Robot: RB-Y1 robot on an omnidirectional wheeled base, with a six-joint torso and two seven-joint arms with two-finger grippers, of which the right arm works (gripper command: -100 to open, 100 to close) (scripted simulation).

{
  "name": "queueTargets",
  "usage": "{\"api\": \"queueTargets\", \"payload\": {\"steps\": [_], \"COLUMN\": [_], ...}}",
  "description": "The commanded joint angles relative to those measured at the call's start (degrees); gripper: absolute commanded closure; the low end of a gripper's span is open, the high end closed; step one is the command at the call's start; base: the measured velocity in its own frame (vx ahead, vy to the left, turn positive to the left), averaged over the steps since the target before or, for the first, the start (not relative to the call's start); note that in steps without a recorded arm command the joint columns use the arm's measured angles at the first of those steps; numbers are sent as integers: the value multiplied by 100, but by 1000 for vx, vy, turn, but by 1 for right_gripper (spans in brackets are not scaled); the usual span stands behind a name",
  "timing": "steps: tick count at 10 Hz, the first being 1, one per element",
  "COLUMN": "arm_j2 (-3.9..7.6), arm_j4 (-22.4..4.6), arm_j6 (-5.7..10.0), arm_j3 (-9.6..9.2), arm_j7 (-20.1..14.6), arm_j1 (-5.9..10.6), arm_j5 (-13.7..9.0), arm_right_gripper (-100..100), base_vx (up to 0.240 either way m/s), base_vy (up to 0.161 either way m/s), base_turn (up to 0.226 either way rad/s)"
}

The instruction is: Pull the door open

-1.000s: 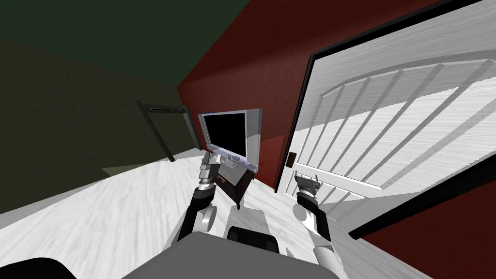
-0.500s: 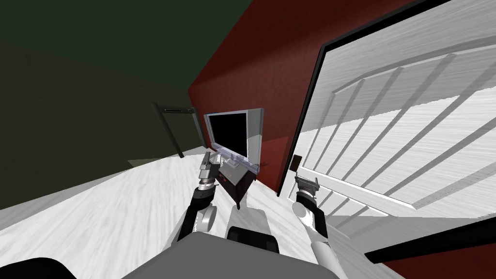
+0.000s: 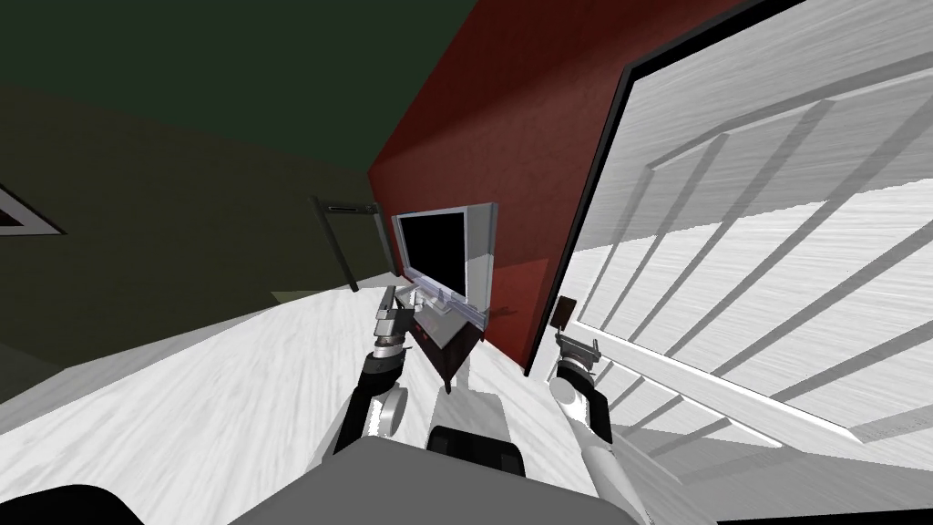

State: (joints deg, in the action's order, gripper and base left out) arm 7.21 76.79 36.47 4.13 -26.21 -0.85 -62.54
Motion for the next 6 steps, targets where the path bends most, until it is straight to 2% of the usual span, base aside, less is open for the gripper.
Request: {"api": "queueTargets", "payload": {"steps": [1,6], "arm_j2": [-10,-2], "arm_j4": [-126,-622], "arm_j6": [15,84], "arm_j3": [19,87], "arm_j7": [-31,-204], "arm_j1": [78,353], "arm_j5": [-165,-777], "arm_right_gripper": [-100,-100], "base_vx": [24,27], "base_vy": [-75,-104], "base_turn": [133,167]}}
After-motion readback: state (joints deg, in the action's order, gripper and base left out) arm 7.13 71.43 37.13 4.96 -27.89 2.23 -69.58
